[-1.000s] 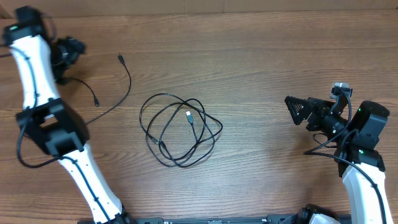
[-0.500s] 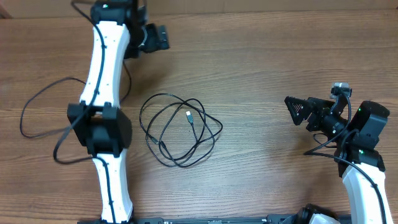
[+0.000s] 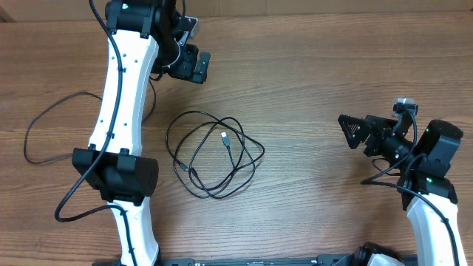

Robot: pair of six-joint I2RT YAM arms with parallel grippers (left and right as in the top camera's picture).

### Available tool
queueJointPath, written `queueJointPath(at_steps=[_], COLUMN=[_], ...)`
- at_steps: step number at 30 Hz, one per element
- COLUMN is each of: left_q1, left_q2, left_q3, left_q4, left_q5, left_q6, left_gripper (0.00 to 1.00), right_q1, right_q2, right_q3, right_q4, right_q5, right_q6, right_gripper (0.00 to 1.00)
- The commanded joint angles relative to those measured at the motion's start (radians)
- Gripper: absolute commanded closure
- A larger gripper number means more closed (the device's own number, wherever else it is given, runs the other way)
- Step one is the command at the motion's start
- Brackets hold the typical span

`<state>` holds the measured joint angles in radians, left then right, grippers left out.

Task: Untangle cables
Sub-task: 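Move the left gripper back over the remaining cable pile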

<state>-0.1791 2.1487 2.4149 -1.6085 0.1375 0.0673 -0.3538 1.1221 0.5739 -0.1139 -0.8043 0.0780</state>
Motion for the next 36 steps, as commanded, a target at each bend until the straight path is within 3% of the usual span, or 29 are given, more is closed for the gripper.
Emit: queueJointPath(at_steps=[1,6,17,23,27,29,31,36], left_q1=[0.003,-0.01,-0.13,-0.209,-0.252,-0.276,-0.306,-0.37], left_q2=[0.006,0.006,0.027,0.04,0.04,0.04,0.04,0.04], left_q3=[0.003,-0.002,-0.01,-0.011,-0.011,-0.014,-0.023,-0.071], left_q4=[-0.003,-0.016,-0.042,-0.043,-0.014,-0.012,-0.034,-0.06], left_q5=[0.011,0.069,0.066,0.295,0.316,0.229,0.049,-0.127], left_q6=[0.034,0.094,0.053,0.014,0.0,-0.13,-0.381,-0.662], left_gripper=[0.0,0.0,0.01,0.01,0.0,0.0,0.01,0.0], right_q1=[-0.006,-0.006,-0.006,-0.006,-0.006,-0.006,-0.006,-0.006], right_q2=[0.0,0.0,0.0,0.0,0.0,0.0,0.0,0.0], right_q3=[0.009,0.009,0.009,0.009,0.009,0.009,0.009,0.009], right_q4=[0.007,0.007,0.003,0.002,-0.011,-0.019,-0.024,-0.024], right_q5=[0.002,0.002,0.002,0.002,0.002,0.002,0.002,0.002], right_q6=[-0.008,-0.008,-0.008,-0.008,-0.008,-0.008,-0.008,-0.008], right_gripper=[0.0,0.0,0.0,0.0,0.0,0.0,0.0,0.0])
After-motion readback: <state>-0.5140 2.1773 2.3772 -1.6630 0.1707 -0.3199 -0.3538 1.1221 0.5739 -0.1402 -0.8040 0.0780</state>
